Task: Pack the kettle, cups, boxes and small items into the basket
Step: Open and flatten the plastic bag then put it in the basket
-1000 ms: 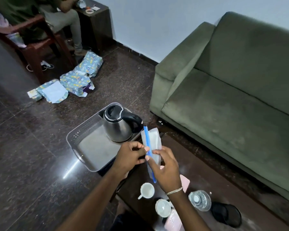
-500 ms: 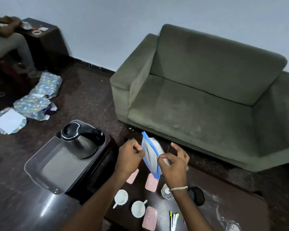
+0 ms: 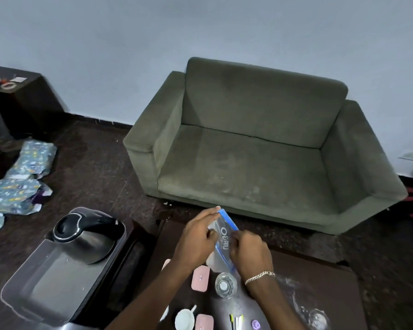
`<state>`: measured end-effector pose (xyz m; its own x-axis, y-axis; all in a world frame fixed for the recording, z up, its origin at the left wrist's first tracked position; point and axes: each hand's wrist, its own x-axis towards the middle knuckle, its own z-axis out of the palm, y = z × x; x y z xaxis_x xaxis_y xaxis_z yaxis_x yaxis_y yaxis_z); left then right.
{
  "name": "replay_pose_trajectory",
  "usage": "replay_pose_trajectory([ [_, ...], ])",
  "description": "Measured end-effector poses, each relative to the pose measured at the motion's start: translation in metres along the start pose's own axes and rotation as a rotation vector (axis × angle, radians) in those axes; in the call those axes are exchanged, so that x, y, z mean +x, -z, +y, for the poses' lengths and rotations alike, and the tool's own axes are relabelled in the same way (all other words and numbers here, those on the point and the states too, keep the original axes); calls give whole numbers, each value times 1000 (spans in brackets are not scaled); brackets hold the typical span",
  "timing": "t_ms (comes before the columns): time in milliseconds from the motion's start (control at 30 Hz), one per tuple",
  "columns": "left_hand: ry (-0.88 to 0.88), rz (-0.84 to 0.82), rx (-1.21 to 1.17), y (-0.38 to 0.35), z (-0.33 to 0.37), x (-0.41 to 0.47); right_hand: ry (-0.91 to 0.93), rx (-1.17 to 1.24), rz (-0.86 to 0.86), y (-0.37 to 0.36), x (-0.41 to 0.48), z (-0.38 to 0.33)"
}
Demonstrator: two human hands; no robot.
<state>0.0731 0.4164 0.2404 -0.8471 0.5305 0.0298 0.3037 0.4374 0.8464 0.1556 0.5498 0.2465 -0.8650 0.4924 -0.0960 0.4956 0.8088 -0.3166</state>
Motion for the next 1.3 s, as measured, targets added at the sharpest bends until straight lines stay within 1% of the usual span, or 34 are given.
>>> replay_pose_trajectory([
  [100,-90,-68,40,-11,12,-1,-89,348,-77,7,7,-8],
  [167,-139,-86,46,-15,17,-5,-104,435,-120,8,12,-10],
  [233,-170,-109,39,-17,18,-11,-123,449,-155,7,18,-10],
  [267,-182,-126,30,-17,19,-14,-131,425,-183,4,22,-8],
  [300,-193,-147,18,-16,20,-16,-127,349,-246,-1,26,-5],
  [367,-215,-204,-5,-13,23,-22,-123,149,-375,-7,30,0],
  [433,-219,-266,-13,-10,26,-26,-67,-39,-451,-12,32,2],
  [500,-201,-287,8,-7,26,-27,-38,-74,-488,-13,35,-3],
  [633,-86,-170,121,1,21,-18,128,-16,-443,-8,41,-20],
  [700,-29,-118,184,5,17,-11,221,-10,-374,-5,38,-25],
  [833,44,-115,239,11,10,-2,349,-32,-255,-4,29,-37],
  [933,72,-126,243,13,5,-2,410,-57,-235,-1,29,-41],
  [1033,102,-104,247,22,-5,0,491,38,-78,4,24,-36],
  [1100,121,-107,236,28,-10,1,416,111,-18,5,20,-32],
  [1167,132,-117,237,32,-10,2,268,255,12,6,19,-28],
  [1233,136,-116,230,33,-6,2,140,457,-24,11,23,-23],
  [1300,135,-124,241,32,-5,3,80,597,-64,18,27,-18],
])
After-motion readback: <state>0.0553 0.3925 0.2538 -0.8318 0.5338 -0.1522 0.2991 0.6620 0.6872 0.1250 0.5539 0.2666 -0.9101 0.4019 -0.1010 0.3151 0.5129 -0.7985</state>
